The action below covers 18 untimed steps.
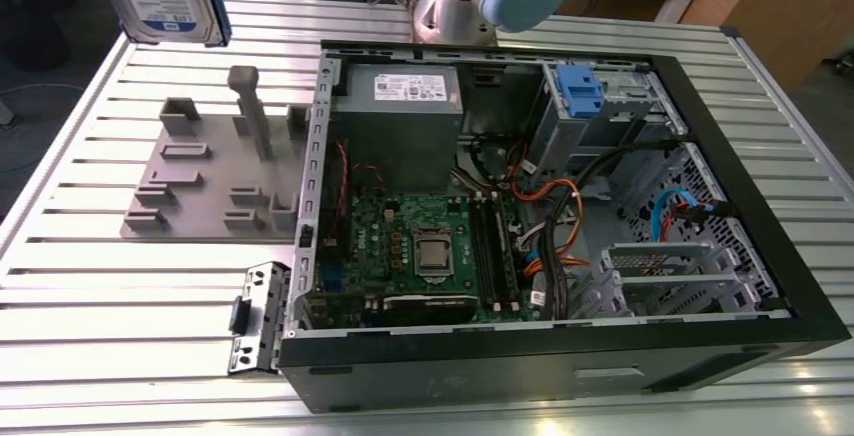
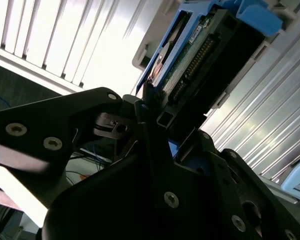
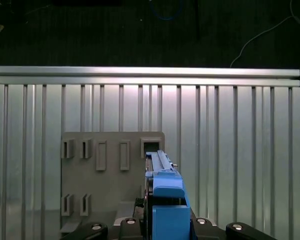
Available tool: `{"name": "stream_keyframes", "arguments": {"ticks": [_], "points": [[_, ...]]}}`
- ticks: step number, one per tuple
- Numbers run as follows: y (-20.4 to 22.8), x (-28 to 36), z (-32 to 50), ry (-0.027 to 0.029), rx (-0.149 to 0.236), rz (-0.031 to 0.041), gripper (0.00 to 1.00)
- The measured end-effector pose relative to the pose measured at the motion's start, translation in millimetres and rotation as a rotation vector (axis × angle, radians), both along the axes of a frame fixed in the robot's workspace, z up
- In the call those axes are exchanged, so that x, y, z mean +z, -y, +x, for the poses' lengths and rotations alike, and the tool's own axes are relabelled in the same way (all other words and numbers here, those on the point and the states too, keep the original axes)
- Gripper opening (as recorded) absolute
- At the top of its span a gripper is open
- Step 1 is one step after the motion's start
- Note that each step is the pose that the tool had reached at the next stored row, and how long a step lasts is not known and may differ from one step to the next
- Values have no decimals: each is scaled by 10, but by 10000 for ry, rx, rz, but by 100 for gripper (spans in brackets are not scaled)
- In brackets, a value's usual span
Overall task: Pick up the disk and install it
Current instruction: 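Pick up the disk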
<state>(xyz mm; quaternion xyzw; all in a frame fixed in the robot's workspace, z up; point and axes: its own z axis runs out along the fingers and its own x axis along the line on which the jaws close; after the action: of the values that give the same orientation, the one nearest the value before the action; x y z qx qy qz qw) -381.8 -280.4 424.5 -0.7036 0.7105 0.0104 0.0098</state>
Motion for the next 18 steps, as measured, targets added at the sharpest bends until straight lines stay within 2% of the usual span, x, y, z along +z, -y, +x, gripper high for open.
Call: {"name": "stream_keyframes", "arguments": {"ticks": [18], "points": [[0,147,0,-1,0,0,36]]}}
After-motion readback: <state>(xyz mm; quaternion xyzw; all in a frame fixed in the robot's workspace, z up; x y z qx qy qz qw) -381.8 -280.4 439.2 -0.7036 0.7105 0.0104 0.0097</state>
